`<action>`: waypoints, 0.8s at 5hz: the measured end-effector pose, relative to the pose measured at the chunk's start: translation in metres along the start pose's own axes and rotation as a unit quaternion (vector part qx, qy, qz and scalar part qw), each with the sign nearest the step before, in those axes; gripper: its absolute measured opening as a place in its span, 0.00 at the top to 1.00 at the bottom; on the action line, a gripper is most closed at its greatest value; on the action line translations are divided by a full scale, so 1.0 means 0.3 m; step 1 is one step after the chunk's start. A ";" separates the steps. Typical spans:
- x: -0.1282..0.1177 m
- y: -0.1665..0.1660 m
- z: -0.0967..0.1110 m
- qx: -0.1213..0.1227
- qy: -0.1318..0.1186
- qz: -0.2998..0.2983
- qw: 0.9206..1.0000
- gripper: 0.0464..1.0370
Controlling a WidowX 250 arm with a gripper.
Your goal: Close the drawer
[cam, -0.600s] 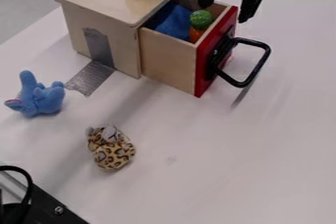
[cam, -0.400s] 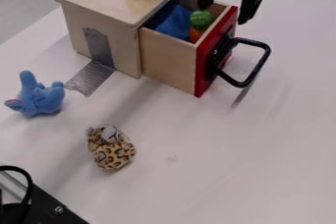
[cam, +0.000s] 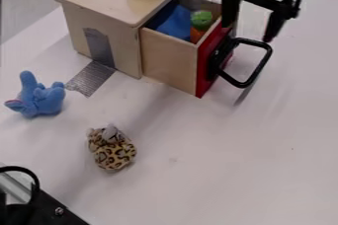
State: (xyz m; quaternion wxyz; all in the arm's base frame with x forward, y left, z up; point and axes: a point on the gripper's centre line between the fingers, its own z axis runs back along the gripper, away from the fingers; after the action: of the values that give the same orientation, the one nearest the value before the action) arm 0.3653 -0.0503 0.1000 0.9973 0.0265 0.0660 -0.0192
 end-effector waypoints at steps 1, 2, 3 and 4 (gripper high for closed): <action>0.021 -0.019 0.010 0.004 -0.022 0.000 1.000 0.04; 0.048 -0.039 -0.015 0.014 -0.043 0.005 0.999 0.04; 0.057 -0.046 -0.137 0.008 -0.051 0.050 0.997 0.04; 0.077 -0.067 -0.213 -0.002 -0.055 0.064 0.996 0.04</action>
State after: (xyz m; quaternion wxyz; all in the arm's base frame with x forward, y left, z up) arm 0.3790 -0.0675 0.0326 0.9986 0.0272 0.0088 0.0435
